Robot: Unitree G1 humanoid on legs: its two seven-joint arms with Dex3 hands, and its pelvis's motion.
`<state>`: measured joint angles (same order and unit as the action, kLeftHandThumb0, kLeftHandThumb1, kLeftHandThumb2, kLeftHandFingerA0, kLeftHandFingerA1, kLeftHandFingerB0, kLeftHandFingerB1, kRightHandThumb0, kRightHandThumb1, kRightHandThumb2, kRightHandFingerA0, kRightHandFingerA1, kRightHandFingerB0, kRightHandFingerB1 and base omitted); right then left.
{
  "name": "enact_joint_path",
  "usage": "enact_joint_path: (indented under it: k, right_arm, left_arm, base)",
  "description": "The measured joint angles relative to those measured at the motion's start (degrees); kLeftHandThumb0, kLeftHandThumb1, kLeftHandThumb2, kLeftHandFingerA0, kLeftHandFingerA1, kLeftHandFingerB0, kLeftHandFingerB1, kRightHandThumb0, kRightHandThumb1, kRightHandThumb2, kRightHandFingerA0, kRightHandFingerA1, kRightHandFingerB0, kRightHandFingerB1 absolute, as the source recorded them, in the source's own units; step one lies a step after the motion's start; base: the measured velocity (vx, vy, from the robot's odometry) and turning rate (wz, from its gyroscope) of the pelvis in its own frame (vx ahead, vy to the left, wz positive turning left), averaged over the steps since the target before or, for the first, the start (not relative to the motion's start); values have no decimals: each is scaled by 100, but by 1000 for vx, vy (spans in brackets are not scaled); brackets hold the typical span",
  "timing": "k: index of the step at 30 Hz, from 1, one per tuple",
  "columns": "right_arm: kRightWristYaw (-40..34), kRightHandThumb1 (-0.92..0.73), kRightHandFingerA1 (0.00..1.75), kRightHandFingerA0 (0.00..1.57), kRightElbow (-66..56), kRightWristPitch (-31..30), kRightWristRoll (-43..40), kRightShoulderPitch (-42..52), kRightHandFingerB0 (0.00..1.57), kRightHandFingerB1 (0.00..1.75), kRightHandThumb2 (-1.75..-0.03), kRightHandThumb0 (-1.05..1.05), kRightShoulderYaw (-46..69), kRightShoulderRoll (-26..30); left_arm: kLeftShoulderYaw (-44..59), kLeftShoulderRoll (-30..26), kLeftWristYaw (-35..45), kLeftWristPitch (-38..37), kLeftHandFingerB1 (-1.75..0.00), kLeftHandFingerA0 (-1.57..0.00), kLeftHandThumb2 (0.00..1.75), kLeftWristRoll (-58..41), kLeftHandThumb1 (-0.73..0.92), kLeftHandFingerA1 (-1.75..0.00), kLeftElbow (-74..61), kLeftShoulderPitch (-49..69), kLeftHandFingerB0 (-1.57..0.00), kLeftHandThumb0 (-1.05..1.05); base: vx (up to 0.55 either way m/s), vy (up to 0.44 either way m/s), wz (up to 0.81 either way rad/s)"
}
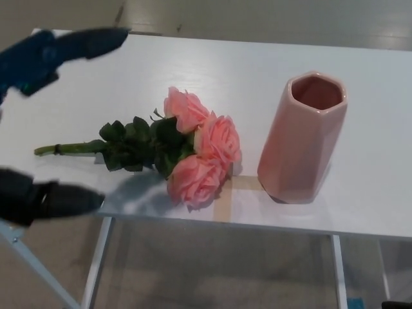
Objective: Use the left hand to pick up the rose and then lift and insert it into the pink vase.
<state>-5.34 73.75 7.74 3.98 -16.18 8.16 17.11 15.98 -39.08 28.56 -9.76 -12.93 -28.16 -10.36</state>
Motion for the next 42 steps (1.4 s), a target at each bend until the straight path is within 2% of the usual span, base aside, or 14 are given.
enact_joint_path:
  k: [2, 3, 9, 10, 24, 25, 32, 38, 39, 42]
  right_arm:
    - [0, -66, 48, 64, 0, 0, -1, -1, 52, 42, -59, -29, -1, 0]
    - [0, -66, 48, 64, 0, 0, -1, -1, 52, 42, -59, -29, 0, 0]
    - [-1, -66, 48, 64, -1, 0, -3, -2, 52, 42, -59, -29, -1, -1]
    - [-2, -66, 48, 64, 0, 0, -3, -2, 53, 43, -58, -30, 0, 0]
    - [-4, -65, 49, 66, 0, 1, -5, -9, 55, 44, -59, -30, -2, -1]
    - [-4, -65, 49, 66, 0, 1, -5, -9, 55, 44, -59, -30, -2, -1]
    - [-14, -65, 49, 66, 1, 2, -5, -8, 55, 44, -59, -30, -3, -1]
    - [-18, -65, 49, 66, 3, 3, -7, -7, 55, 44, -59, -30, 0, -2]
    - [-18, -65, 49, 66, 2, 3, -8, -7, 55, 44, -59, -30, 0, -2]
    - [-18, -65, 49, 65, 2, 4, -10, -6, 55, 44, -59, -30, 5, -2]
  left_arm:
    - [-199, -25, -31, 55, -32, -7, 72, 184, 39, -22, 290, -258, -8, -67]
    - [-297, -37, -45, 85, -27, -4, 65, 282, 37, -16, 441, -383, -10, -69]
    - [-913, -116, -115, 282, -26, -1, 65, 880, 37, -14, 1380, -1129, -9, -69]
    - [-985, -126, -126, 306, -26, 0, 57, 960, 43, -20, 1486, -1205, -7, -70]
    - [-2549, -245, -225, 902, -24, 0, 56, 2396, 42, -17, 3642, -2601, -8, -65]
    - [-2621, -248, -232, 923, -27, 0, 74, 2467, 34, -15, 3744, -2659, -5, -56]
    - [-3310, -228, -319, 1101, -26, 0, 74, 3172, 34, -15, 4671, -3166, -5, -55]
    - [-3706, 4, -436, 1252, -27, -1, 74, 3698, 34, -16, 5280, -3502, -5, -55]
    - [-3749, 52, -464, 1269, -25, 0, 55, 3764, 42, -20, 5371, -3552, -7, -60]
    - [-3829, 228, -514, 1325, -25, 0, 55, 3934, 42, -20, 5590, -3702, -7, -59]
  base:
    - [0, 0, 0]
    - [0, 0, 0]
    - [0, 0, 0]
    - [0, 0, 0]
    - [0, 0, 0]
    - [0, 0, 0]
    - [0, 0, 0]
    - [0, 0, 0]
    - [0, 0, 0]
    - [0, 0, 0]
